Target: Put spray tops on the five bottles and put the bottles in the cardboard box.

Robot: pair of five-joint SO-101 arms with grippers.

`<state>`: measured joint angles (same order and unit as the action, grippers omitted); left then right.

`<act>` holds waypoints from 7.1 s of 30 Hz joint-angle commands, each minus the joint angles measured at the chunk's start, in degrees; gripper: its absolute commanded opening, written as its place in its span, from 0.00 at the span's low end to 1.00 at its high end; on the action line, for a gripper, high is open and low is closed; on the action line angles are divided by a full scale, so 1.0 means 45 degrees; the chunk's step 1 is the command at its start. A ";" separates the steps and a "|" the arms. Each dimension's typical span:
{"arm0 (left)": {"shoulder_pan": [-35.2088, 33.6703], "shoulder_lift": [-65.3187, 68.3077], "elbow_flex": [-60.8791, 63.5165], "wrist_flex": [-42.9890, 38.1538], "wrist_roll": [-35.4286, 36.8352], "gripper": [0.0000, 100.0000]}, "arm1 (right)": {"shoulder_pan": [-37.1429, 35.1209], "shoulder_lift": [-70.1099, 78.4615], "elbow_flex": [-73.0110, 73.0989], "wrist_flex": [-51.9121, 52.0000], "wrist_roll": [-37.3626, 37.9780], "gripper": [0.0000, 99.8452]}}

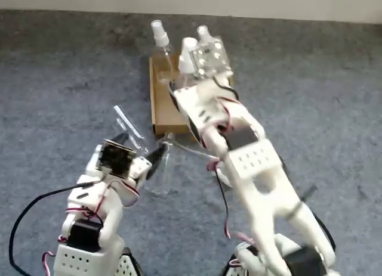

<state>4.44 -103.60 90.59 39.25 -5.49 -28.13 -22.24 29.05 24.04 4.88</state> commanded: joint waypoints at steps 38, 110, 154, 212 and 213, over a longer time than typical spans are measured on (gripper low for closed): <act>-0.1670 -0.0127 0.0244 -0.1368 0.0957 0.01 | -0.0557 0.9875 -0.3995 -0.7980 0.0098 0.00; -0.1670 -0.0147 0.0244 -0.1368 0.0938 0.01 | -0.0557 1.0540 -0.3643 -0.9211 0.0254 0.29; -0.1729 -0.0147 0.0244 -0.1387 0.0938 0.01 | -0.3702 0.0029 -0.0733 0.5792 -0.7248 0.29; -0.0596 -0.0107 0.0088 -0.1328 0.0176 0.01 | 0.7609 -0.4190 0.0674 1.2610 0.6017 0.00; -0.0361 -0.0107 -0.0186 -0.0840 0.0117 0.01 | 0.8391 -0.4034 0.0791 1.2474 0.6173 0.00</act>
<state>-0.22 -103.60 93.49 32.40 -3.65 -1.76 -41.32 32.22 80.13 28.62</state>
